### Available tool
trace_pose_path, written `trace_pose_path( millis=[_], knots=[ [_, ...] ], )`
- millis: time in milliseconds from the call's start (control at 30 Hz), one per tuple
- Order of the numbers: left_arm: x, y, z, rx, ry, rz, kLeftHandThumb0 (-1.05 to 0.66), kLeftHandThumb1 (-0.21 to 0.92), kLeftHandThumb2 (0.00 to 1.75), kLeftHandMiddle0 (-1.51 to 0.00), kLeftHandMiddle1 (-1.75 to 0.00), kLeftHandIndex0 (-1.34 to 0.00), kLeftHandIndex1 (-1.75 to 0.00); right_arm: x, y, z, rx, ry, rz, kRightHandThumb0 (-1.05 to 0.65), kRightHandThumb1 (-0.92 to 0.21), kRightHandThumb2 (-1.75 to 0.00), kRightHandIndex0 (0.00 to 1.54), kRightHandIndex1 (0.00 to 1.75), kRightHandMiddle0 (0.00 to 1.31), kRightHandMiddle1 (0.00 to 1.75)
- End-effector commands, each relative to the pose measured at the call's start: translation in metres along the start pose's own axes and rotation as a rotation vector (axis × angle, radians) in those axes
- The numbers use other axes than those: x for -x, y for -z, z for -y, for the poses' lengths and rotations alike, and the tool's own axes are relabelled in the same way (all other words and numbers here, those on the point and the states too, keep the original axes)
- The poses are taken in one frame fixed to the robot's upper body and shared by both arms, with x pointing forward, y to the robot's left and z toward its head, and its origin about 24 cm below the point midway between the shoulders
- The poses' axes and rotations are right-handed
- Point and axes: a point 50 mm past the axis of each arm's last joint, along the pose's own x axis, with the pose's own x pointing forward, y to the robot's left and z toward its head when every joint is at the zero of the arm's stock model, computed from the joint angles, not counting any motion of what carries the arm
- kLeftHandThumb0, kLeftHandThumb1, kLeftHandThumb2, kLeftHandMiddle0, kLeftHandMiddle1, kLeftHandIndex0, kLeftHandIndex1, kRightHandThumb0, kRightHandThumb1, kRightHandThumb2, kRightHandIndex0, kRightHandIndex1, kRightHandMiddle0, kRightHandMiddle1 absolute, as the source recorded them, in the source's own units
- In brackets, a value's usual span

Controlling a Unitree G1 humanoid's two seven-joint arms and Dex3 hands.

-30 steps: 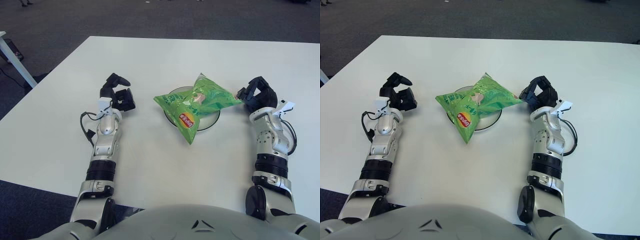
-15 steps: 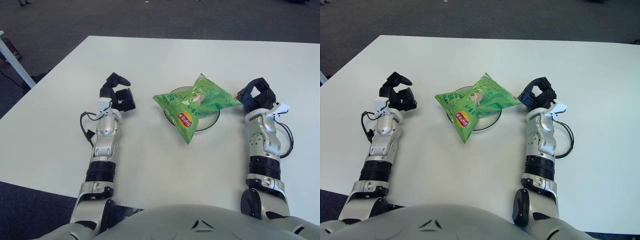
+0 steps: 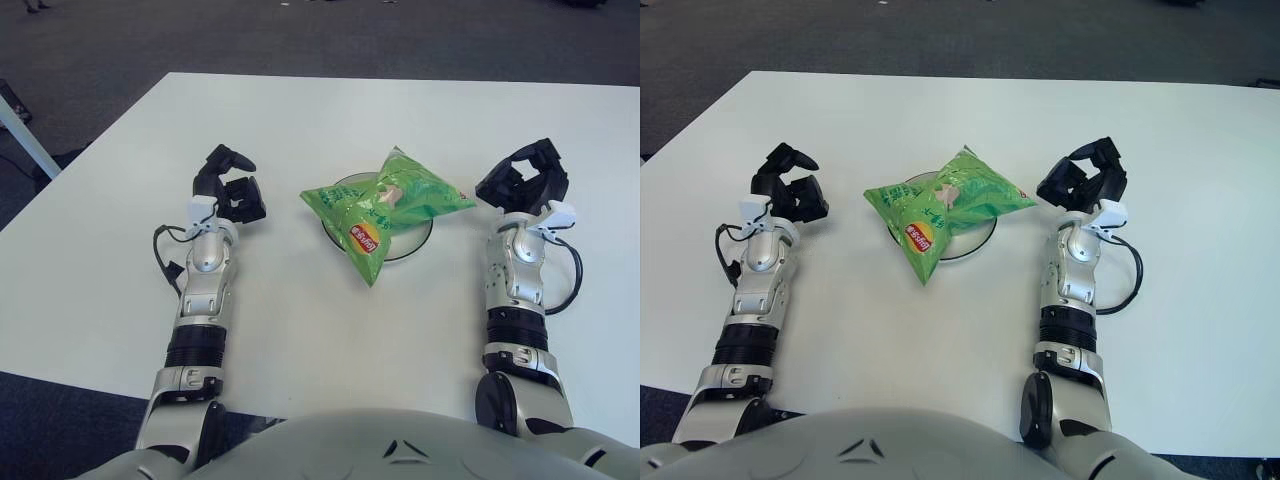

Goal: Put the snack into the plate.

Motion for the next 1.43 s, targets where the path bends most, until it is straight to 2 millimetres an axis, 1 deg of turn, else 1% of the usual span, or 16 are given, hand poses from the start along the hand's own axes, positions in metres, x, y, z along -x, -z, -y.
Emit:
trace_pose_path(
  millis=[0, 267, 800, 1400],
  knots=[
    [0.038, 0.046, 0.000, 0.030, -0.037, -0.214, -0.52, 0.22, 1.44, -1.39, -1.75, -0.70, -1.75, 0.055, 0.047, 0.013, 0.037, 0.029, -0.186, -0.64, 0.00, -1.72, 1.39, 1.75, 0.90, 1.75],
    [0.040, 0.045, 0.000, 0.042, -0.033, -0.198, -0.53, 0.21, 1.46, -1.39, -1.75, -0.71, -1.75, 0.054, 0.050, 0.010, 0.035, 0.021, -0.158, -0.65, 0.02, -1.74, 1.39, 1.75, 0.91, 1.75],
    [0.045, 0.043, 0.000, 0.030, -0.076, -0.184, -0.52, 0.21, 1.45, -1.41, -1.75, -0.70, -1.75, 0.052, 0.050, 0.007, 0.121, -0.040, -0.067, -0.66, 0.03, -1.75, 1.38, 1.75, 0.92, 1.75],
    [0.048, 0.035, -0.002, 0.000, -0.116, -0.172, -0.53, 0.20, 1.47, -1.42, -1.75, -0.72, -1.75, 0.047, 0.054, 0.003, 0.146, -0.072, -0.082, -0.66, 0.03, -1.75, 1.38, 1.75, 0.92, 1.75]
  ],
)
